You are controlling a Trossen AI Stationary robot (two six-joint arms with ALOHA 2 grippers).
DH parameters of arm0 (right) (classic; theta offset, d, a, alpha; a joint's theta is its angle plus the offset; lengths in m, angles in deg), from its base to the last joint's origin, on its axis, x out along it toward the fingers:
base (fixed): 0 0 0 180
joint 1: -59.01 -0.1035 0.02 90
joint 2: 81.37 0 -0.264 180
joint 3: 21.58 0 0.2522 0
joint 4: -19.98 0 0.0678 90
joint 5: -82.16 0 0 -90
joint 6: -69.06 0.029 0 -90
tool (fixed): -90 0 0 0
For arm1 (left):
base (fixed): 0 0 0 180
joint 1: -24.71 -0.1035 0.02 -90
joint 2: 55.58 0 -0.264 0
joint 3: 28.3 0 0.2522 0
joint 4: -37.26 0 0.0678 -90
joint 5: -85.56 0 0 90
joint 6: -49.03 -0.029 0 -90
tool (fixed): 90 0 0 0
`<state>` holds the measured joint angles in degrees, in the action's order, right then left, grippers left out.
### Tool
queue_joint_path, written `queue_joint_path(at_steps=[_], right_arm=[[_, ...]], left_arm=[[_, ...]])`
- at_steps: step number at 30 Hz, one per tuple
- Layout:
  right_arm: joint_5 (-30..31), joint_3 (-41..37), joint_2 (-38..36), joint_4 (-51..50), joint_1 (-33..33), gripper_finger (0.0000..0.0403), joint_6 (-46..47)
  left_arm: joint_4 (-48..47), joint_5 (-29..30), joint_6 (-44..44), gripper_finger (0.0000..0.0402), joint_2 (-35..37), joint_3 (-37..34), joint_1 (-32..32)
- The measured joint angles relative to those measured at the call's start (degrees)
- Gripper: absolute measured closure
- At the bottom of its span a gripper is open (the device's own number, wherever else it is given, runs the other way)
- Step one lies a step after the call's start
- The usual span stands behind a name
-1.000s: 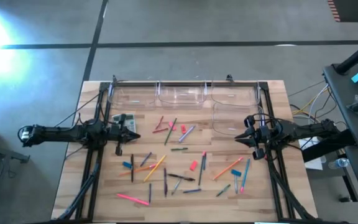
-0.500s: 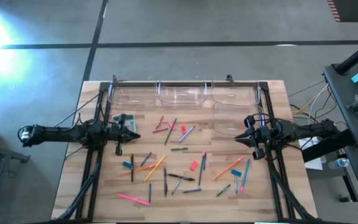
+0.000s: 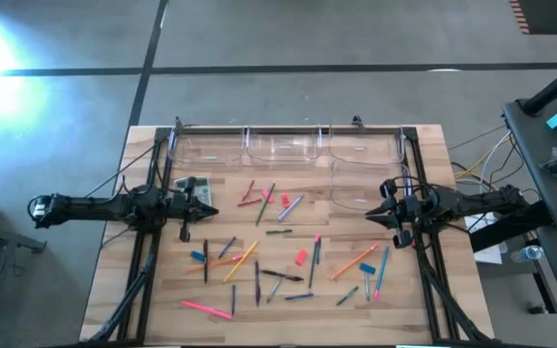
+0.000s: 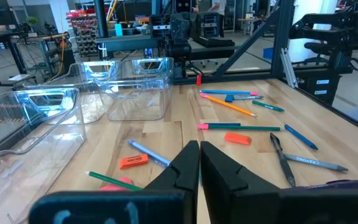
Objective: Sort crayons/erasers/pens/pencils in bins
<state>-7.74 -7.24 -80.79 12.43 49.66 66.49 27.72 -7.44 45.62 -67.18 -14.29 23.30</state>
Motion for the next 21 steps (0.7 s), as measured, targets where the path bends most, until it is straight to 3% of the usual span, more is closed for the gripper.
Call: queue_joint_path(at_steps=[7, 16, 21], right_arm=[[0.0, 0.0, 0.0, 0.0, 0.0, 0.0371, -10.3], [0.0, 0.0, 0.0, 0.1, 0.0, 0.0371, 0.5], [0.0, 0.0, 0.0, 0.5, 0.0, 0.0371, 1.3]], left_arm=[[0.0, 0.0, 0.0, 0.0402, 0.0, 0.0, 0.0], [0.0, 0.0, 0.0, 0.0402, 0.0, 0.0, 0.0], [0.0, 0.0, 0.0, 0.0402, 0.0, 0.0, 0.0]])
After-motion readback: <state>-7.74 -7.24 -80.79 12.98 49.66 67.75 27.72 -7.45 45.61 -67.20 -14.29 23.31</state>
